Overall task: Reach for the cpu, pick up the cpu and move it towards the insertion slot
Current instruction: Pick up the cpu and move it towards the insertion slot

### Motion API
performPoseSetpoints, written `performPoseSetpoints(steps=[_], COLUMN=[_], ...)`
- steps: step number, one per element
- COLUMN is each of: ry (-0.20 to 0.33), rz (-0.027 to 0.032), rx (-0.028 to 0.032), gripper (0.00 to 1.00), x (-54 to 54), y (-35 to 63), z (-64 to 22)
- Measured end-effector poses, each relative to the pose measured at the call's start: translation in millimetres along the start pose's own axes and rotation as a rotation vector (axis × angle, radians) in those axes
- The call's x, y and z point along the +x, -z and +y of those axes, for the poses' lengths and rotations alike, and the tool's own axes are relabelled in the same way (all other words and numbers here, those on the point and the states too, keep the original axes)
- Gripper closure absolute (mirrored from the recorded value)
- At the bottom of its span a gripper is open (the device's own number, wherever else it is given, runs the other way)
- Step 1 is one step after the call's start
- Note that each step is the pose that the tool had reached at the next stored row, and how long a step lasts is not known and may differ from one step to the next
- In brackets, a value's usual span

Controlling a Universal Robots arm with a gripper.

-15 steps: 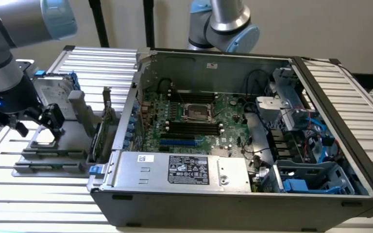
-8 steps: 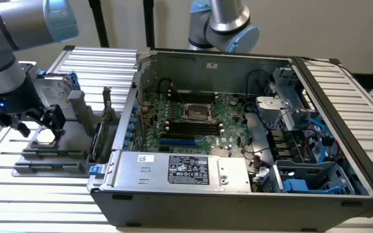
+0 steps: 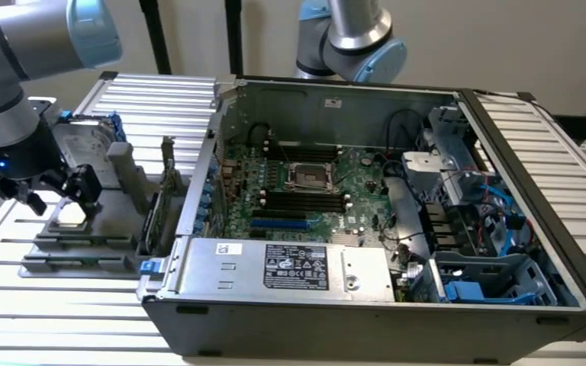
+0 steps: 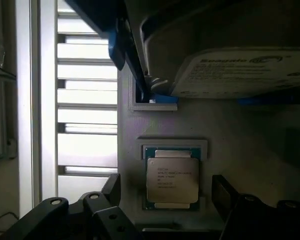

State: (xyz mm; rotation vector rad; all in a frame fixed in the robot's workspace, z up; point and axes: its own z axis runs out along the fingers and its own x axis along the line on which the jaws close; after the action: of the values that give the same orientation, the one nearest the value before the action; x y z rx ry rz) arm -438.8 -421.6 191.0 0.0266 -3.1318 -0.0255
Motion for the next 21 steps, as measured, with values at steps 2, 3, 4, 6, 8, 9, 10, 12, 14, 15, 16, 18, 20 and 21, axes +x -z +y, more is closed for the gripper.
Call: performPoseSetpoints(steps=[2, 3, 4, 6, 8, 9, 10, 12, 14, 15, 16, 18, 20, 21], ry=[-0.002, -0.003, -0.004, -0.006, -0.006, -0.006, -0.007, -0.007, -0.007, -0.007, -0.007, -0.007, -0.007, -0.007], rz=[0.0001, -0.0001, -0.0002, -0.0004, -0.0002, 0.0, -0.0001, -0.0001, -0.0001, 0.0, -0.0001, -0.0002, -0.0005, -0.0005], rx=[0.0009, 0.0008, 0.0008, 0.0007, 0.0008, 0.0009, 0.0009, 0.0008, 0.0009, 0.0009, 0.0009, 0.0008, 0.0006, 0.0006], gripper=[0.18, 0.18, 0.18, 0.18, 0.18, 0.18, 0.18, 0.18, 0.18, 0.18, 0.18, 0.18, 0.18, 0.18], x=[-0.7, -1.7, -3.1, -4.7, -5.0, -5.4, -5.9, -6.5, -6.6, -6.7, -6.7, -6.8, -6.9, -6.9], y=[-0.6, -0.9, -1.2, -1.9, -2.7, -3.0, -3.4, -4.0, -4.3, -4.3, -4.4, -4.5, -4.7, -4.7], z=[0.0, 0.0, 0.0, 0.0, -0.1, -0.1, -0.1, -0.1, -0.1, -0.2, -0.2, -0.1, 0.2, 0.7])
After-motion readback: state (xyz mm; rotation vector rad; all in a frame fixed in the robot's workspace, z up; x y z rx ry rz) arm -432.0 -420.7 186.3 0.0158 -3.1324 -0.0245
